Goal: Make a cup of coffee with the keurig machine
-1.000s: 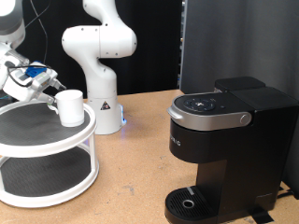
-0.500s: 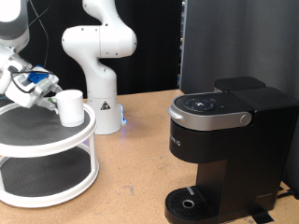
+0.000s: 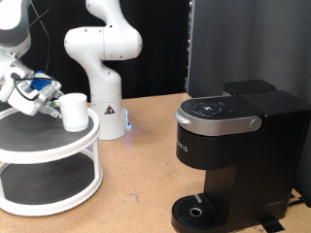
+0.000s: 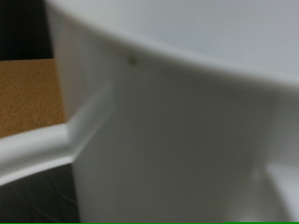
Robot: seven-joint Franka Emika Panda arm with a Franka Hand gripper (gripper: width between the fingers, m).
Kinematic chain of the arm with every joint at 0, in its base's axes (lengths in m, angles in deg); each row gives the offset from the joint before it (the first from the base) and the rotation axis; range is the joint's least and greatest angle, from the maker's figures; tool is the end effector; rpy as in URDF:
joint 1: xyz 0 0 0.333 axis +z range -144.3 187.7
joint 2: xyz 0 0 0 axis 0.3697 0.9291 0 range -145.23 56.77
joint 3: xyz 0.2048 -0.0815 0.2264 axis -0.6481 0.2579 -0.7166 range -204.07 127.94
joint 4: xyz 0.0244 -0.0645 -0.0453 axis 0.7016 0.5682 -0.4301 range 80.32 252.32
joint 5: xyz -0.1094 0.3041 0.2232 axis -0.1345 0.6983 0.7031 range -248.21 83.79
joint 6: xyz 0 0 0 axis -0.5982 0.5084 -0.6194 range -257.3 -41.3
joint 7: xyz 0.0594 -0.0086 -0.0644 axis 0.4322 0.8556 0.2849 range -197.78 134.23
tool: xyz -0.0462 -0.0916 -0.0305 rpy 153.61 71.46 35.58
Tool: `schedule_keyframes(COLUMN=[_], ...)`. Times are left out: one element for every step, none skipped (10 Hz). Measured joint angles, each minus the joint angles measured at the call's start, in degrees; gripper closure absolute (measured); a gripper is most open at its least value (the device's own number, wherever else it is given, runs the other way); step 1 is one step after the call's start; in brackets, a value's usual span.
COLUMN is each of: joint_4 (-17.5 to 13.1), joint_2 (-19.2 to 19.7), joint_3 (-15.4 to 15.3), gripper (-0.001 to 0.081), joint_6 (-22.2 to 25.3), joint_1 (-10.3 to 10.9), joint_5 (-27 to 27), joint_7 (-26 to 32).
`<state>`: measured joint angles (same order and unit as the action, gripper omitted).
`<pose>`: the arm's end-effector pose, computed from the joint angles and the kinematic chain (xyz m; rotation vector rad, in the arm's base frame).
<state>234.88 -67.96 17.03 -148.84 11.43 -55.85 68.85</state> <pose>0.1881 -0.2450 0.2767 -2.1845 -0.5358 -0.7309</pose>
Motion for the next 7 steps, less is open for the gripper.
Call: schedule_keyframes(joint_4=[-0.43,-1.04,-1.67,-2.15,-2.4,-2.58,-2.74], joint_2=[0.0,0.0,-0.01,-0.01,-0.01,-0.01,-0.01], joint_3=[0.6,1.2,1.58,1.64,1.64,1.64,1.64], gripper=[0.0005,0.0005,0.0005,0.0005,0.0005,0.0005,0.0005], joint_6=[1.72,3.59,4.99,5.6,5.68,5.68,5.68], joint_1=[0.0,0.0,-0.04,-0.07,-0.08,-0.09,-0.09], joint_5=[0.03,0.07,0.07,0.07,0.07,0.07,0.07], joint_7=[0.09,0.09,0.09,0.09,0.06,0.02,-0.09])
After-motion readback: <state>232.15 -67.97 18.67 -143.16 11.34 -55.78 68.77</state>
